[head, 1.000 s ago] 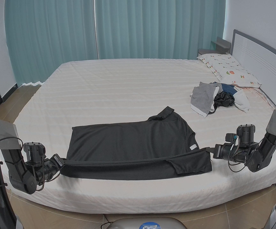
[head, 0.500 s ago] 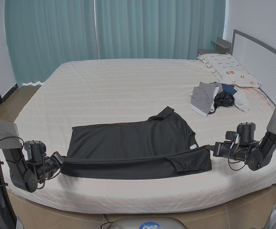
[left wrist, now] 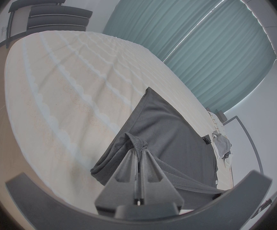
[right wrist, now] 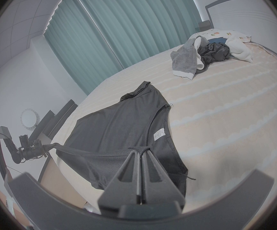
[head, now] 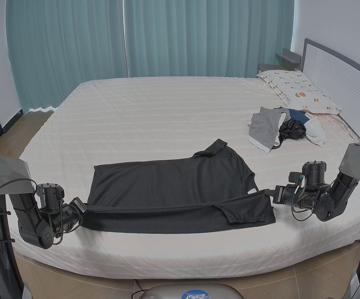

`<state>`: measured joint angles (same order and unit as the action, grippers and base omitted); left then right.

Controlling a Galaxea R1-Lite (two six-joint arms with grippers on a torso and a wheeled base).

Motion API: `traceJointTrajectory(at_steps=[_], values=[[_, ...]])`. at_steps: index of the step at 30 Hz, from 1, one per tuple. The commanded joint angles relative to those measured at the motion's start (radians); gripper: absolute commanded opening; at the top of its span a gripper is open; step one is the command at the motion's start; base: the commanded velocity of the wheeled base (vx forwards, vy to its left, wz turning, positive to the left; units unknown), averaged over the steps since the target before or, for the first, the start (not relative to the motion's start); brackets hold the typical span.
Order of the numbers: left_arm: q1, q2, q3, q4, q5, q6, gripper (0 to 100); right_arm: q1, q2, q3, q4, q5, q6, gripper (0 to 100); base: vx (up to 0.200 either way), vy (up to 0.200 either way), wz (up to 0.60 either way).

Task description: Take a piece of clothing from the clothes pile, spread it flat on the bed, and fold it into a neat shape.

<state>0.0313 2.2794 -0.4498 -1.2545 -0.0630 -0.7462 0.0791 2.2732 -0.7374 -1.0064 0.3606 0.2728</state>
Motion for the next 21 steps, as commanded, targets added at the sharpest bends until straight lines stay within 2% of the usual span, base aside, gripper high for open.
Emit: traceJointTrajectory(at_steps=[1,6,21], values=[[-0.002,0.032,-0.033,0.0,0.0,-0.01,0,0.001,0.04,-0.022,-0.001,0.0,0.0,0,0.0,0.0,0.0],[-0.013,0.035,-0.061,0.0,0.003,-0.047,0,-0.001,0.051,-0.034,-0.006,-0.002,0.016,0,0.0,0.0,0.0],[-0.014,0.086,-0.115,0.0,0.005,-0.07,0,-0.001,0.109,-0.074,-0.011,-0.002,0.062,0,0.0,0.0,0.0]])
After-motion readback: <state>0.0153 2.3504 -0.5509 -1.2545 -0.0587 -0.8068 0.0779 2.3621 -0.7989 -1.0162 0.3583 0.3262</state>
